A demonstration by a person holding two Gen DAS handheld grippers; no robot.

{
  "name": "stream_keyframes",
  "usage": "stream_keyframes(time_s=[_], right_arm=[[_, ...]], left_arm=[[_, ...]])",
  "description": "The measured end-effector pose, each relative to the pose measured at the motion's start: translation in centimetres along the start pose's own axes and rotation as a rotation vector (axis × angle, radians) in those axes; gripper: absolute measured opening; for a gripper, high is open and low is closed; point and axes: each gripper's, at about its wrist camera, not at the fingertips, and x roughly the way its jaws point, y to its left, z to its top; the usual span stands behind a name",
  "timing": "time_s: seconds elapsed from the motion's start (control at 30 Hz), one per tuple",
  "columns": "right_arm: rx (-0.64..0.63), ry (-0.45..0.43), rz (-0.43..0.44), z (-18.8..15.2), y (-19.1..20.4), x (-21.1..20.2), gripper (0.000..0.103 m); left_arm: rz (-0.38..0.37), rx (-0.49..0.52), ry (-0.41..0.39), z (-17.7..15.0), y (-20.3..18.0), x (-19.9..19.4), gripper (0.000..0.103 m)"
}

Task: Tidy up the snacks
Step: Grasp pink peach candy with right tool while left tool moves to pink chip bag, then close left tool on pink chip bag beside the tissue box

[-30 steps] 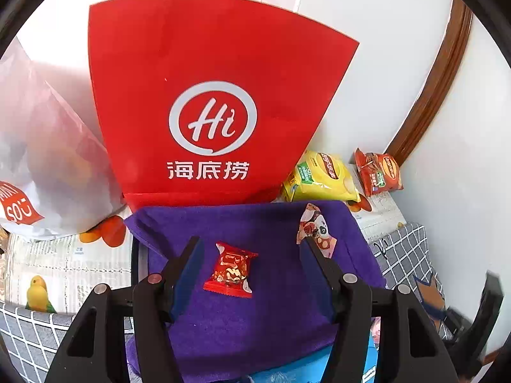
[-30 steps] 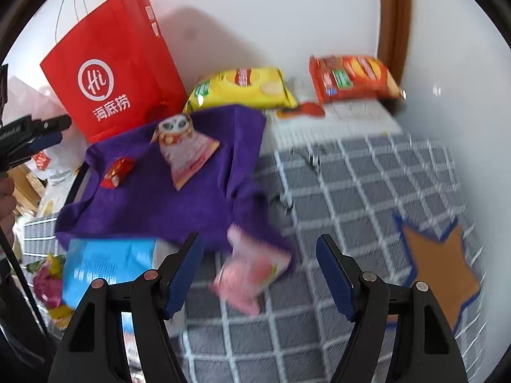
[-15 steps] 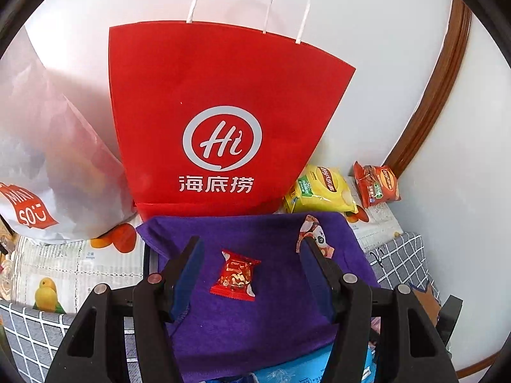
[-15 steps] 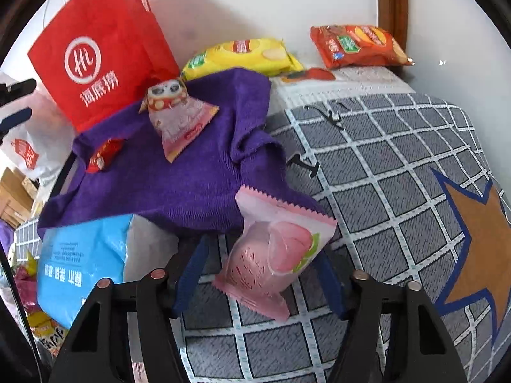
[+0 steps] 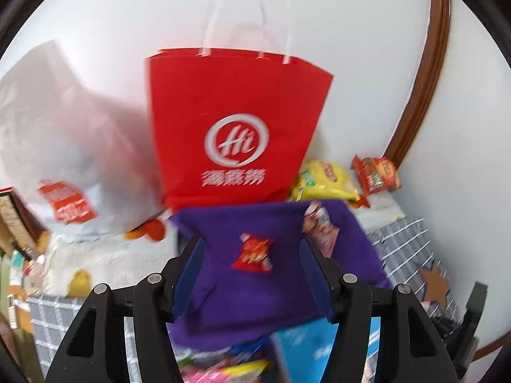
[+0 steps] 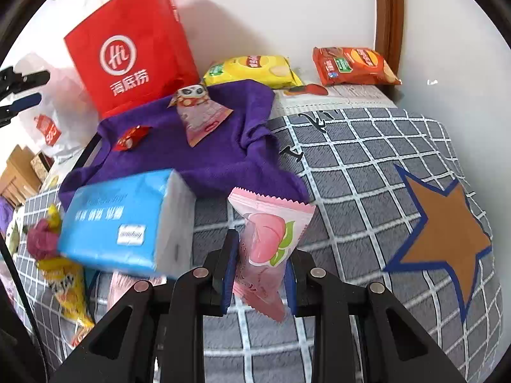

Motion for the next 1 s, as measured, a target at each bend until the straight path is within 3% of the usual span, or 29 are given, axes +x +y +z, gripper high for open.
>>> stream_keyframes(time_s=[0.2, 0.33, 0.43, 0.57, 0.83, 1.0], right_arm=[[0.002, -0.008, 0.044, -1.8, 1.6, -1.2, 0.026], [-0.017, -0.020, 0.051, -2.6, 2.6, -2.5, 0.026], [-0.033, -0.029, 0.045, -3.2, 3.0, -3.3, 0.026], [-0.047, -0.032, 0.039, -4.1, 3.3, -3.8, 0.026], [-0.056, -0.018, 0.034, -5.9, 3.3, -4.2, 0.026], [-0.065, -0.010, 0.040, -6.6, 3.5, -4.1, 0.026]], left_arm=[[0.006, -0.067, 0.069, -4.7, 3.5, -1.9, 0.060], [-0.038, -0.161, 0.147, -8.8, 4.8, -1.2, 0.061], [-0.100, -0.218, 0.183, -11.1, 4.8, -0.6, 0.062], [-0.119, -0.239, 0.218, -13.0, 3.6, 0.4, 0.063], [0.005, -0.220, 0.277, -16.1, 2.5, 2.9, 0.071], [0.000, -0.213, 0.277, -17.3, 2.5, 2.1, 0.072]])
